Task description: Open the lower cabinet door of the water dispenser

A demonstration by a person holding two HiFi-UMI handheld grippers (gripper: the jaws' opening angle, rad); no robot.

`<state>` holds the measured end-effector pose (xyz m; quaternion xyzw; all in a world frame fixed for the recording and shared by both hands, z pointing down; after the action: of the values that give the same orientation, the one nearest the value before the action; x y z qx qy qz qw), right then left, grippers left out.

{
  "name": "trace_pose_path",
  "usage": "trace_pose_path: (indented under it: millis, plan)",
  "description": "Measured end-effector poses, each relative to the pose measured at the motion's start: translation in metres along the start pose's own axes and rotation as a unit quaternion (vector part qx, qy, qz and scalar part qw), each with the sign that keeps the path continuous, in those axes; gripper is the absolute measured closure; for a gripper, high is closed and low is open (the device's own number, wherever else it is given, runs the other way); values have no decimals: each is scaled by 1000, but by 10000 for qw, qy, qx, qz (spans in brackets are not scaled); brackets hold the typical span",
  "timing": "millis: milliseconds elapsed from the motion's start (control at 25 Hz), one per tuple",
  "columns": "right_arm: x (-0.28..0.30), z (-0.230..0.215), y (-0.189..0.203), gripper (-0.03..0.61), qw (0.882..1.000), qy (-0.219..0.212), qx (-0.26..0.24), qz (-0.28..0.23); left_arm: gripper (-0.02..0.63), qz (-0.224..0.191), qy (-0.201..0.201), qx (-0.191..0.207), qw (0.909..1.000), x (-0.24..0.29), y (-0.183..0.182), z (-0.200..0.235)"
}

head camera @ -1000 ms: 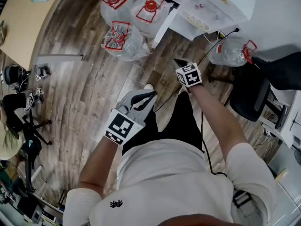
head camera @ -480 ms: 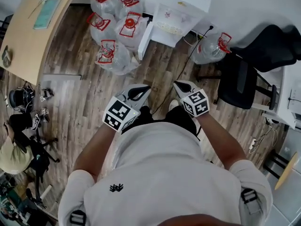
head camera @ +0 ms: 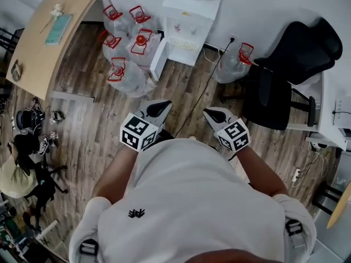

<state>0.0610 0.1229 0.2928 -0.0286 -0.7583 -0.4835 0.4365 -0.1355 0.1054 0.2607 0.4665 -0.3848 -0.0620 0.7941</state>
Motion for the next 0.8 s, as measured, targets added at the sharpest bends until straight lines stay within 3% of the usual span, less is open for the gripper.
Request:
trace_pose_path:
  millis: [360,800]
  plan:
    - [-62,-4,41,578,9995,-152,-236,-133,557,71,-201,28,9998,18,3,-77]
    - [-92,7,63,578,9978,-346,-429,-380,558,111,-544,61,9984,15,20,-124]
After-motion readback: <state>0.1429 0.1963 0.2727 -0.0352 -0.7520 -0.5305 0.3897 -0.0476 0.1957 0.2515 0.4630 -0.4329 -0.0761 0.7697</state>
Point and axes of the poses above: the fingertips, and each gripper's own axes: x forward along the fingers, z to its left, y out of its underside, the point moved 5 cm from there along -x, backward along the fingers, and after that the axes turned 9 degrees about z, right-handed, at the moved point
